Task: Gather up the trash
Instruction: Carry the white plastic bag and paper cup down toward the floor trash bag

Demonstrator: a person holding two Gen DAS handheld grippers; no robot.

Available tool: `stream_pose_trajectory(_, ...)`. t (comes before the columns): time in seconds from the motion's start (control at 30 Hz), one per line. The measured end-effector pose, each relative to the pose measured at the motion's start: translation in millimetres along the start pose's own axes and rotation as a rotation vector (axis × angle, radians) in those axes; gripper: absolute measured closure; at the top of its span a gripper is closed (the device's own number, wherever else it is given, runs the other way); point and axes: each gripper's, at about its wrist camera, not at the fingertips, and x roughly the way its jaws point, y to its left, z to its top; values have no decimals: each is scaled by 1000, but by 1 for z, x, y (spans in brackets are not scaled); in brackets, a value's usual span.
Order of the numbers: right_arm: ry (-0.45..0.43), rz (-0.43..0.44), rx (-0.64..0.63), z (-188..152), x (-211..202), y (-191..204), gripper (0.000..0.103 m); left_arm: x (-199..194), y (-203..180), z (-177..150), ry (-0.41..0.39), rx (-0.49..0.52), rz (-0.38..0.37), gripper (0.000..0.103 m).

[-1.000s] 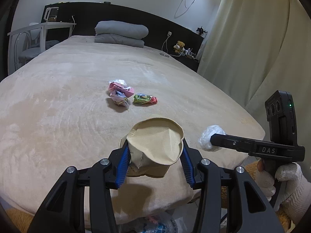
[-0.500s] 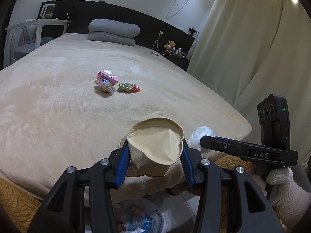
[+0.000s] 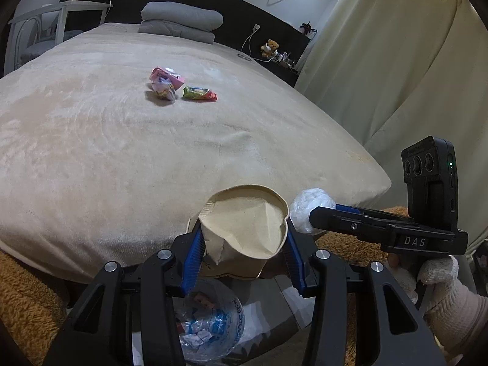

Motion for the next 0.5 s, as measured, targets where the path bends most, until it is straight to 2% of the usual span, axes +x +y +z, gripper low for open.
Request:
stream_pose_trajectory(0.33,154,7,20,-24,28,-3,50,20,8,-31,129,-80,-13,57)
stream_pose_trajectory(0.5,234,7,35,-32,43,-5,50,35,12,-45,213,-111,20,57)
